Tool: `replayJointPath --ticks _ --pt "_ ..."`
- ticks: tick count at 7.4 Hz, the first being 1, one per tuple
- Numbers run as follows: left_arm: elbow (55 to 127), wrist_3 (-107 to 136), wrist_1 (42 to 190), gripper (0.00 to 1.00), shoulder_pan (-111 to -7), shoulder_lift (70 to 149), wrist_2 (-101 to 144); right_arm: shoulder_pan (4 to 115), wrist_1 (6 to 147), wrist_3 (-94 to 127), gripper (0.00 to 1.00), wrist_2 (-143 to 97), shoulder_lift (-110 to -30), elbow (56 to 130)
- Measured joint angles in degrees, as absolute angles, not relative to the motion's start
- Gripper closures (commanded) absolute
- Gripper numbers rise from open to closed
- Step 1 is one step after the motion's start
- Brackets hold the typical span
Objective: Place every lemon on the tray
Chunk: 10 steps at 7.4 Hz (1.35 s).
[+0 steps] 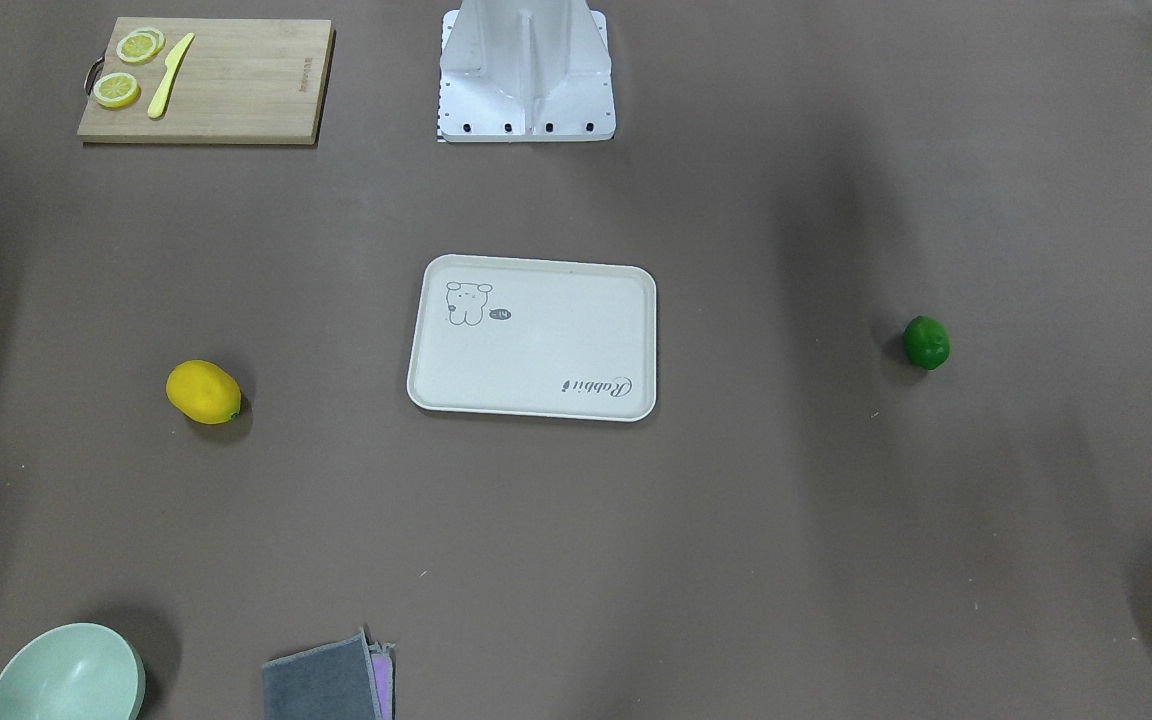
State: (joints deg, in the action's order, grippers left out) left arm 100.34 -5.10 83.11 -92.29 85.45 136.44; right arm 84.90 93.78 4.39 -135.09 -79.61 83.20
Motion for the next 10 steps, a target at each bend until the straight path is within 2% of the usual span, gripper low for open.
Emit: replayJointPath --ticks 3,7,10 --pt "101.2 6.2 83.5 0.03 -88.3 87.7 133.7 84.9 93.8 4.5 0.0 -135.1 -79.6 83.5" --pt "103.3 25.1 84.9 0.03 -74.6 95.2 133.5 84.9 93.8 5.0 0.01 -135.1 -79.2 84.0" --pt "101.2 34.6 96.4 0.03 -63.2 97.0 133.0 83.7 93.9 10.9 0.01 -137.9 -79.4 85.8"
